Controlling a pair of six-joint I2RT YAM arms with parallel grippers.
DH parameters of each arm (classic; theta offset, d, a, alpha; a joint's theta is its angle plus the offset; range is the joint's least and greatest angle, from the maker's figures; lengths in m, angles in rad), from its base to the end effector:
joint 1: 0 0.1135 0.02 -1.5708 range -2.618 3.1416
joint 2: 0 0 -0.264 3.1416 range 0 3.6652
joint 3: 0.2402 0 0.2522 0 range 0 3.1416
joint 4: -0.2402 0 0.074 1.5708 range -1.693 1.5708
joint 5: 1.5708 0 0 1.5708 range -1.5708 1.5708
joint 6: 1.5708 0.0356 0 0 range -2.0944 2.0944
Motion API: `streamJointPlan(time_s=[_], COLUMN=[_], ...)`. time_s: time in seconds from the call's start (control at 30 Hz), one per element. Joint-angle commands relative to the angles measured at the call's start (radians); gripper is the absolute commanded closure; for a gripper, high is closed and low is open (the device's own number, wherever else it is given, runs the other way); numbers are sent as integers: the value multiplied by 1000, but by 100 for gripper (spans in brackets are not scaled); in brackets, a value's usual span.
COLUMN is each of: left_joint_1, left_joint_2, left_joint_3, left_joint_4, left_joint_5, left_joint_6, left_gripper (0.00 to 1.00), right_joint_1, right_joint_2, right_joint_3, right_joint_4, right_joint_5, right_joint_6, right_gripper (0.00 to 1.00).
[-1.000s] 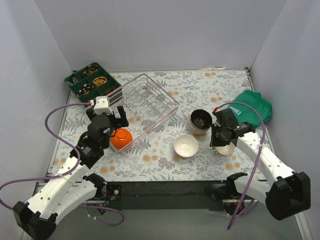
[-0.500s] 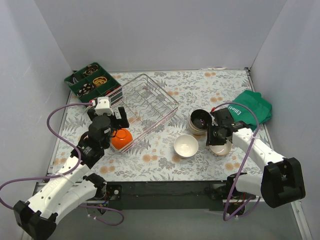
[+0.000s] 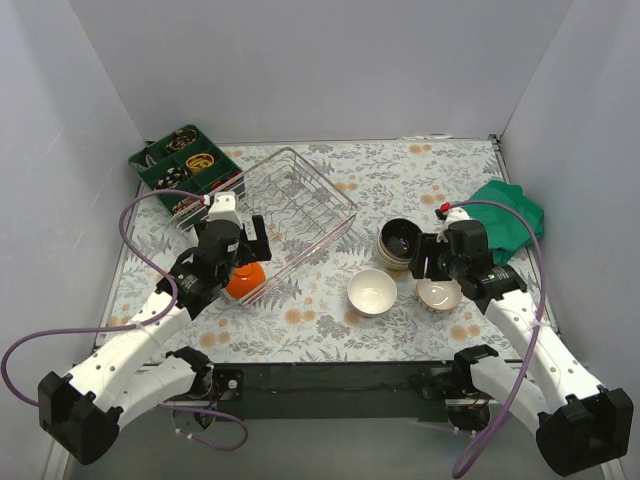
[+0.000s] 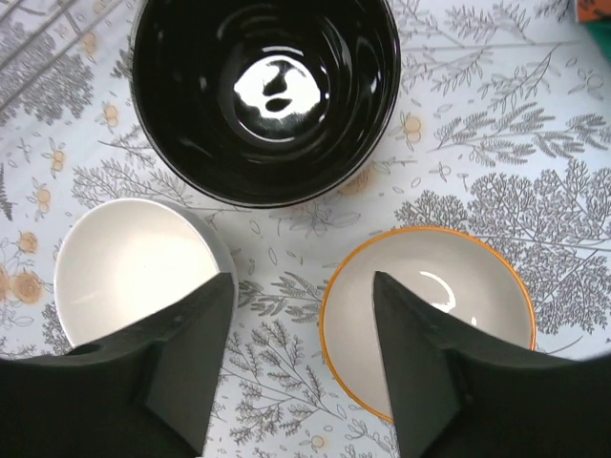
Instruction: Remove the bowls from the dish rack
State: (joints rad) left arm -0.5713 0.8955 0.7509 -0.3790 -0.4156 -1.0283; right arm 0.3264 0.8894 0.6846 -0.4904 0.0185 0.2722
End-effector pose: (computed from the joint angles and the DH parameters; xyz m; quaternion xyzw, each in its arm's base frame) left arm 0.1746 -0.0951 0.2903 -0.2924 0.8020 -0.2264 0.4691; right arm 0.1801 0.0603 0.2573 -0.0206 0.9054 0.1170 0.4076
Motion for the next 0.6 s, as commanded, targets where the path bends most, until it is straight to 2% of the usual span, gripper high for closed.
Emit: streamJointPlan(time_s=[0.0, 0.27, 0.57], left_joint_1=[4, 4, 4], left_joint_2=[40, 102, 203], left_joint_3=[67, 30, -15], left_joint_4=[-145, -204, -78], left_joint_5=[38, 138, 166], left_joint_6=[-133, -283, -334], left_gripper=[2, 12, 15], right_joint_1=[-4, -4, -4], right_joint_2=[-61, -155, -164], right_joint_3=[-43, -131, -164], right_joint_4=[98, 184, 220], right_joint_5=[1, -5, -48], right_joint_6=[-25, -47, -65], right_gripper=[28, 27, 27])
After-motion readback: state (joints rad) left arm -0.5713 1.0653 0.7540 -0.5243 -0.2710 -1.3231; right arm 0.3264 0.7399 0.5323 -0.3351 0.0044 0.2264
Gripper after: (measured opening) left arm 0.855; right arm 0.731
